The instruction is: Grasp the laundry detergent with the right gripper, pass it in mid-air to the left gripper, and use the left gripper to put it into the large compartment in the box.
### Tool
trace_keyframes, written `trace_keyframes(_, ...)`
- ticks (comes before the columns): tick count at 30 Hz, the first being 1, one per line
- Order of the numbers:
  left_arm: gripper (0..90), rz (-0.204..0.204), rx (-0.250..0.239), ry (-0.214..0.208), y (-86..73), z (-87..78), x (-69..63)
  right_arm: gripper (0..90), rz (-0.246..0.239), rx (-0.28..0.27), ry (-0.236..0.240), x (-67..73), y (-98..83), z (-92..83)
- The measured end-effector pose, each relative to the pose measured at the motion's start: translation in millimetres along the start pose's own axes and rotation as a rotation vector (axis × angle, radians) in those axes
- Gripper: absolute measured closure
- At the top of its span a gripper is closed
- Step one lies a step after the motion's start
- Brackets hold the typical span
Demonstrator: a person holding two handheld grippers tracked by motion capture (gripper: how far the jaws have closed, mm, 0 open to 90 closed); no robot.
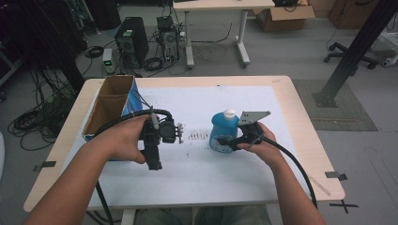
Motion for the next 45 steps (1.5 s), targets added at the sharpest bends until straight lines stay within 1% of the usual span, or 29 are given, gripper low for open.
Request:
trace_keyframes(1, 0.4, -0.003, 0.001, 0.003, -0.4, -0.7, 0.4, 31.6, -0.008, -0.004, -0.002, 0.5, -0.1, 0.5)
trace_keyframes(2, 0.4, -0.003, 0.001, 0.003, -0.4, -0.7, 0.4, 31.6, -0.008, -0.004, -0.002, 0.5, -0.1, 0.5)
trace_keyframes(3, 0.4, -0.001, 0.002, 0.005, -0.6, -1.2, 0.5, 36.9, -0.021, -0.002, -0.011, 1.2, -0.4, 1.4)
trace_keyframes(4, 0.4, -0.002, 0.0, 0.004, -0.6, -1.6, 0.5, 36.9, -0.021, -0.002, -0.011, 1.2, -0.4, 1.4)
trace_keyframes(5, 0.4, -0.002, 0.0, 0.005, -0.8, -1.9, 0.2, 41.5, -0.034, -0.002, -0.013, 1.9, -0.4, 2.3)
trace_keyframes(15, 0.4, -0.004, -0.002, 0.01, 1.0, -4.2, 0.0, 44.6, -0.06, -0.011, -0.012, 4.1, -0.6, 1.2)
trace_keyframes(18, 0.4, 0.0, 0.001, 0.012, 2.3, -6.0, -0.1, 45.0, -0.059, -0.01, -0.007, 3.9, -0.7, 0.5)
trace_keyframes(19, 0.4, 0.0, -0.003, 0.013, 2.7, -6.2, -0.2, 44.9, -0.057, -0.011, -0.001, 3.5, -0.7, 0.4)
trace_keyframes(20, 0.4, 0.001, 0.003, 0.012, 2.9, -7.1, -0.2, 44.9, -0.053, -0.011, 0.009, 3.5, -0.5, 0.1)
trace_keyframes(21, 0.4, -0.003, 0.001, 0.018, 3.3, -8.9, -0.1, 44.9, -0.058, -0.016, 0.019, 3.9, 0.8, -1.8)
trace_keyframes(22, 0.4, -0.003, 0.001, 0.018, 3.3, -8.9, -0.1, 44.9, -0.058, -0.016, 0.019, 3.9, 0.8, -1.8)
trace_keyframes(24, 0.4, 0.001, 0.005, 0.021, 3.3, -12.2, 0.5, 45.0, -0.066, -0.023, 0.024, 4.9, 3.3, -5.6)
trace_keyframes(25, 0.4, 0.001, 0.005, 0.025, 3.4, -15.1, 1.0, 44.9, -0.076, -0.027, 0.029, 6.4, 6.3, -10.6)
trace_keyframes(27, 0.4, -0.002, 0.003, 0.027, 3.6, -16.5, 1.3, 44.9, -0.082, -0.031, 0.034, 7.4, 8.0, -13.3)
trace_keyframes(28, 0.4, 0.0, 0.004, 0.028, 3.7, -18.0, 1.7, 44.9, -0.088, -0.029, 0.041, 8.6, 9.7, -16.2)
trace_keyframes(29, 0.4, 0.0, 0.001, 0.033, 4.4, -20.7, 2.7, 44.9, -0.105, -0.023, 0.045, 11.3, 13.4, -22.3)
trace_keyframes(30, 0.4, 0.0, 0.001, 0.033, 4.4, -20.7, 2.7, 44.9, -0.105, -0.023, 0.045, 11.3, 13.4, -22.3)
trace_keyframes(35, 0.4, 0.005, -0.007, 0.041, 7.1, -27.6, 5.0, 44.9, -0.129, -0.004, 0.077, 21.0, 21.9, -36.8)
trace_keyframes(38, 0.4, 0.01, -0.012, 0.042, 9.2, -31.8, 6.1, 44.9, -0.144, 0.004, 0.096, 27.8, 25.7, -42.6)
trace_keyframes(42, 0.4, 0.014, -0.022, 0.048, 11.8, -37.6, 7.4, 44.9, -0.169, 0.017, 0.128, 37.4, 29.3, -46.3)
trace_keyframes(44, 0.4, 0.017, -0.024, 0.048, 13.0, -40.3, 7.7, 44.9, -0.173, 0.015, 0.147, 41.6, 30.6, -46.8)
trace_keyframes(45, 0.4, 0.022, -0.025, 0.045, 14.2, -42.2, 7.8, 45.0, -0.183, 0.016, 0.166, 45.5, 31.4, -46.4)
Point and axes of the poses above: each handheld gripper's, and its own axes: z roughly forward along the jaws, y roughly out of its top, x roughly to its left, the point moved 4 cm from there along z, roughly forward along the jaws, and after that the axes turned 12 degrees about x, right-handed, at the moved point
